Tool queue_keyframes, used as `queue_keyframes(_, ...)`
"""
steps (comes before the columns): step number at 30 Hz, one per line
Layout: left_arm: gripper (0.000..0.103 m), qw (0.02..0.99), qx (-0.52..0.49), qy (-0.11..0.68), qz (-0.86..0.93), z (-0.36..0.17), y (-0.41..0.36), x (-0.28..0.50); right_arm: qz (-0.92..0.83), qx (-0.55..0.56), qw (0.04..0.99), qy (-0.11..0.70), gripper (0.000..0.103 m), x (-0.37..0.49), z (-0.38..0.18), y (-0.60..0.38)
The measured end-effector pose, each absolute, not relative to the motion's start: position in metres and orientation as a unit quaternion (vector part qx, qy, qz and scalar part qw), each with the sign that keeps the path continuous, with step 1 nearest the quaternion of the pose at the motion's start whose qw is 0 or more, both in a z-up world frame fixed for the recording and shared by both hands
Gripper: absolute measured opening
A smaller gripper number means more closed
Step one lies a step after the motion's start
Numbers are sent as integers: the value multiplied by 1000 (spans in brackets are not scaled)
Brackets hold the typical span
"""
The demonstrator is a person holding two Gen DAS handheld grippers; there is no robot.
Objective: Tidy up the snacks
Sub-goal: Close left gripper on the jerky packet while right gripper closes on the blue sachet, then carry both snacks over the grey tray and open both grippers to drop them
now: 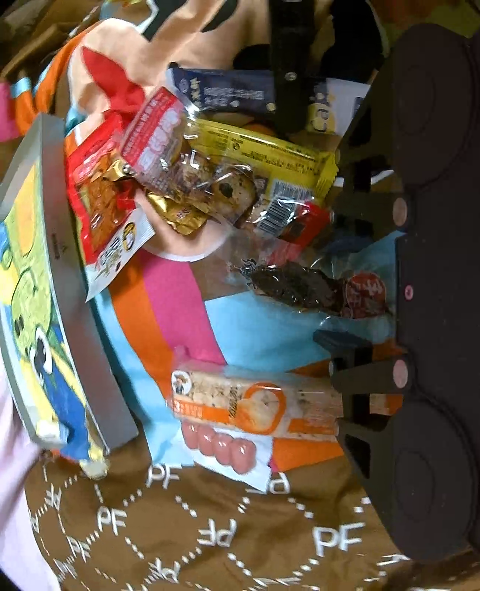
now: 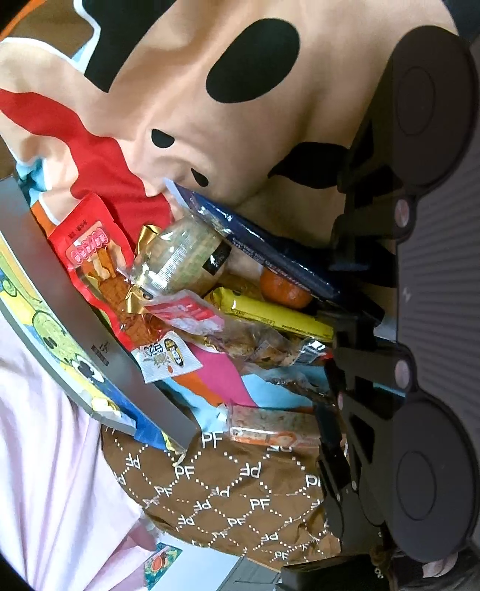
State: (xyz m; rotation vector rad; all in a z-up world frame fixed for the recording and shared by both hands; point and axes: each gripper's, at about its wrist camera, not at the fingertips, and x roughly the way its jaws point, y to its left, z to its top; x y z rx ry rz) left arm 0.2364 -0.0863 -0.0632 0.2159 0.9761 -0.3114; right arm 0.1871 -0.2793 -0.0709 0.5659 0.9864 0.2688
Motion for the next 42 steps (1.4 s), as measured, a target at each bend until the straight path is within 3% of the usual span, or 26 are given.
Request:
queue_keyframes(2,44,871,81,462,-144,-58,-84,229,130,267,836,462,20,181,-68,-282)
queue_keyframes(4,44,873,54,462,-149,-52,-82,222,134,267,840,454,12,175,-64,-283)
queue_keyframes(12,44,885,21,437,-156,-30,-91,199,137,271,855,420,12,156,-47,-287)
queue_keyframes(20,44,914,-15,380,-141,6,-97,213,143,247,904,318,11,147,-12,-289)
queue_keyframes(31,45,949,-28,305,-78,56,-106,295,157,250,937,185,12,237,15,-296)
queue_keyframes(42,46,957,-41,279,-69,56,-124,384,149,305,928,153,12,328,-6,-312)
